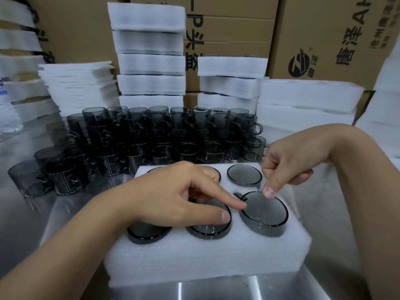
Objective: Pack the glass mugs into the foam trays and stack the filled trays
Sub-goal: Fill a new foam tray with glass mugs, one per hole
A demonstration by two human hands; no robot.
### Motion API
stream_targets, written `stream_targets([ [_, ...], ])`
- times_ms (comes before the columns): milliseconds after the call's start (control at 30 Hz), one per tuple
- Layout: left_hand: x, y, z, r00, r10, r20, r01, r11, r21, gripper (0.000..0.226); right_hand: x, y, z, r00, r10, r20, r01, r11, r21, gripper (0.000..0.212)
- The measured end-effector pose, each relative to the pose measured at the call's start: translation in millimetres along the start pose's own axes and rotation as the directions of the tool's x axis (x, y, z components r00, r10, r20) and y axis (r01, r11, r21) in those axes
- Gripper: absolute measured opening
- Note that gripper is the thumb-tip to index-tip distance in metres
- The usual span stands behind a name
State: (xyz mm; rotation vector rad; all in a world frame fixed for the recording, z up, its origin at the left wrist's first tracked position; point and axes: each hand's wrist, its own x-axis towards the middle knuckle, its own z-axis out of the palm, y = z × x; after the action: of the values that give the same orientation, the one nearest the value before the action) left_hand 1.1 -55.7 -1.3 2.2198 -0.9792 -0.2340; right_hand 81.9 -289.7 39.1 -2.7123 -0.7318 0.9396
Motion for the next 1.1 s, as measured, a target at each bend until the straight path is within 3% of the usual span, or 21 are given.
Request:
stream_targets([
  [467,1,0,3,1.000,-0.015,0.013,0.014,1.000,0.028,0.030,-4,-16,2,0.991,0.116,-0.067,-0.125,0.981,-0.149,0.056],
  [800,0,2,2,0.999,-0.044,0.032,0.041,0.997,0.072,0.031,-9,-13,9,0.982,0.152,-0.109,-0.164,0.981,-0.109,0.067],
  [967,-1,2,2,0.999,-0.035,0.026,0.033,0.997,0.075,0.031,-14,7,29,0.992,0.058,-0.110,-0.049,0.995,0.084,0.064],
  [1100,-2,1,1,0.999,-0.023,0.027,0.022,0.998,0.066,0.031,-20,25,48,0.998,-0.059,-0.007,0.059,0.963,0.262,0.098],
])
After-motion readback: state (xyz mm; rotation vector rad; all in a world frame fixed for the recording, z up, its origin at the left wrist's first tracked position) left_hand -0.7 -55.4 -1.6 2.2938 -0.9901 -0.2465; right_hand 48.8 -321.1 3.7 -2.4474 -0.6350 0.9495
